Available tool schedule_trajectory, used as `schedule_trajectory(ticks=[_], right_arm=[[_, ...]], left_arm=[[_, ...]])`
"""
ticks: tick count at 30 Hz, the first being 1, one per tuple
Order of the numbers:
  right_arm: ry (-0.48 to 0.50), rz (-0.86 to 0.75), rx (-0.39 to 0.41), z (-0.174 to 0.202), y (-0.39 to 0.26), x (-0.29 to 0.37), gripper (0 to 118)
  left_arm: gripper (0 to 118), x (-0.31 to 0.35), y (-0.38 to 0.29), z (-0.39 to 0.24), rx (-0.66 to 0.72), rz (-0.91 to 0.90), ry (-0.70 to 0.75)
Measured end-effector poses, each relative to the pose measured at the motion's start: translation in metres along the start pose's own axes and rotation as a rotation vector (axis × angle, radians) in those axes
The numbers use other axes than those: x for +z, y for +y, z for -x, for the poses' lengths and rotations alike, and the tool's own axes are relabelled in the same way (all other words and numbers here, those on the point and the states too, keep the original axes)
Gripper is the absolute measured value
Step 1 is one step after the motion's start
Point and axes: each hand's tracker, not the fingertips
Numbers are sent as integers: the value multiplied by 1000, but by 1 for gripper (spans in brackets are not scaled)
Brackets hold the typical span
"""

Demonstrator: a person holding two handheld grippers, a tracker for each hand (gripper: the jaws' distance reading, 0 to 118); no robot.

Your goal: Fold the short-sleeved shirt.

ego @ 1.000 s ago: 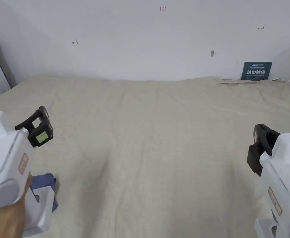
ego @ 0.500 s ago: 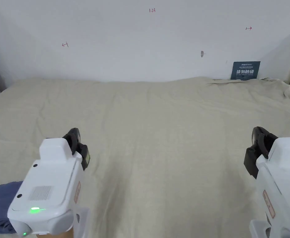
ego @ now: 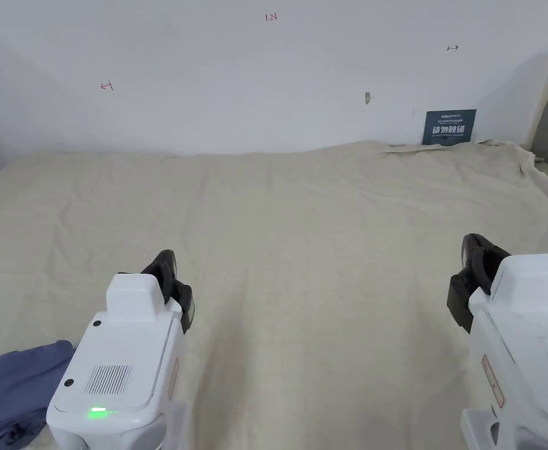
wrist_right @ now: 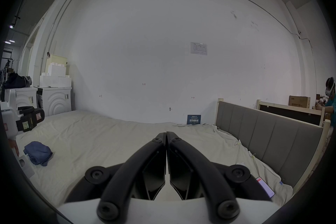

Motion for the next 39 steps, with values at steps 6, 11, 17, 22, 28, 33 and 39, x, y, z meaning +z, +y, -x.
schedule_trajectory(ticks=[6,11,17,22,28,33,39], right_arm=[[0,2,-2,-1,0,0,0],[1,1,1,1,2,2,0],[1,-2,5,1,2,3,0],[1,-2,6,1,2,3,0],[2,-2,12,3,4,4,0],[0,3,9,2,4,4,0],[-1,0,15,-1,1,1,0]], left_arm=[[0,0,1,-3,11,-2,-10],[0,2,2,-3,14,-8,-15],[0,2,4,-3,11,-9,-18],[0,2,3,-3,3,-6,-22],[0,2,3,-1,18,-8,-23],[0,1,3,-1,17,-6,-21],[0,1,3,0,17,-6,-18]])
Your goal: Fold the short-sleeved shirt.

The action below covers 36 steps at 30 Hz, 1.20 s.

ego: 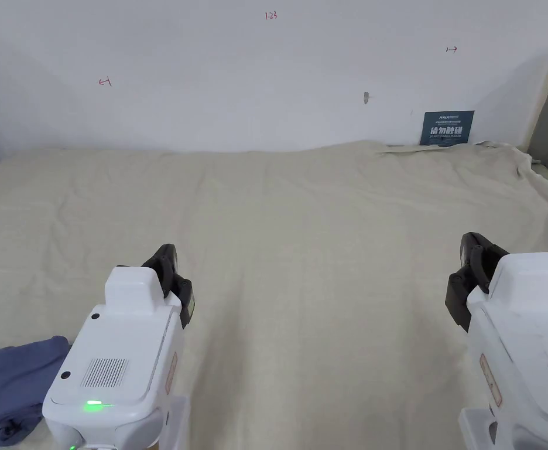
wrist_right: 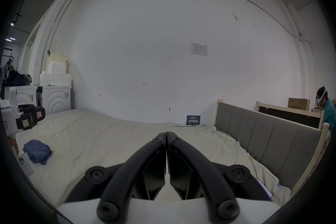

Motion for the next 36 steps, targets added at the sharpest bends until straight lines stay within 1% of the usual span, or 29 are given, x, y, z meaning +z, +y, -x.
schedule_trajectory(ticks=[20,22,23,24,25,26,27,28,29,36], right_arm=[[-8,-9,7,0,2,2,0],[-12,-9,7,0,2,1,1],[-12,-9,5,-1,2,1,6],[-10,-8,1,2,4,3,19],[-17,-6,2,2,5,3,51],[-11,-1,0,2,5,2,76],[-6,6,-3,2,5,1,95],[-7,9,-6,2,5,1,110],[-6,8,-8,3,5,1,114],[-6,2,-24,3,5,1,116]], left_arm=[[0,-3,-2,2,8,8,17],[10,-5,-2,4,35,11,22],[19,-6,-2,6,52,15,30],[33,-8,-2,8,73,28,34],[59,-10,-3,10,88,41,33],[77,-12,-3,12,97,53,38],[91,-13,-4,13,98,60,39],[108,-14,-5,14,96,63,41],[117,-14,-5,14,94,68,39],[118,-10,-5,14,88,34,36]])
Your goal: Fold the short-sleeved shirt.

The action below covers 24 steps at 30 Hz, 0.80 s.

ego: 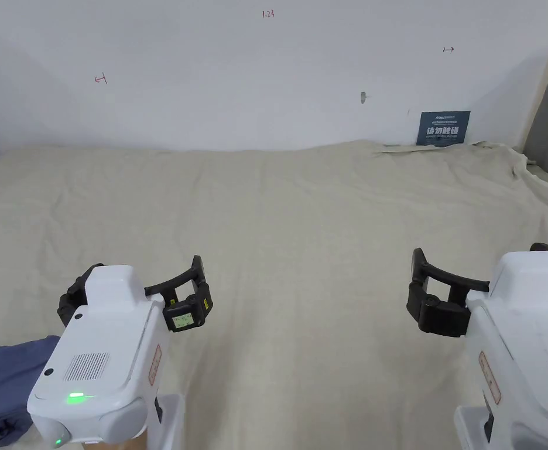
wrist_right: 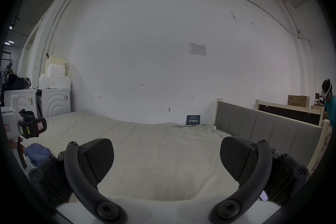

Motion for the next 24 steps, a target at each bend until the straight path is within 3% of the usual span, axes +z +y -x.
schedule_trajectory(ticks=[24], right_arm=[[1,-5,-4,0,1,0,116]], left_arm=[[118,1,2,-3,-32,-10,0]])
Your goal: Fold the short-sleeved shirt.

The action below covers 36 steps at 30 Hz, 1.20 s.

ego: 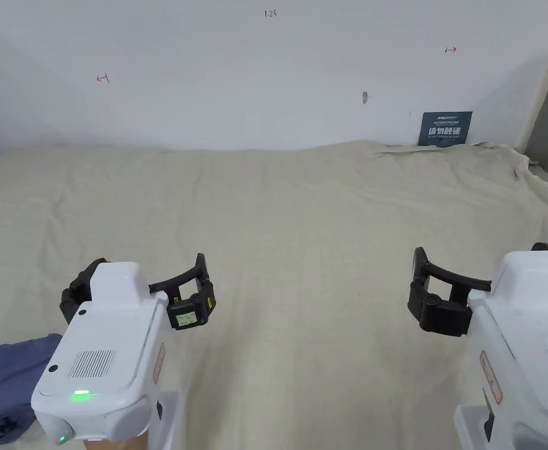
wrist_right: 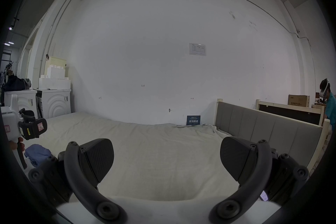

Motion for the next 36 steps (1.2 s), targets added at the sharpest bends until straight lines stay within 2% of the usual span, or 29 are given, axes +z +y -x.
schedule_trajectory(ticks=[36], right_arm=[[-1,3,-17,0,-1,-1,116]], left_arm=[[118,-1,4,1,-7,0,-3]])
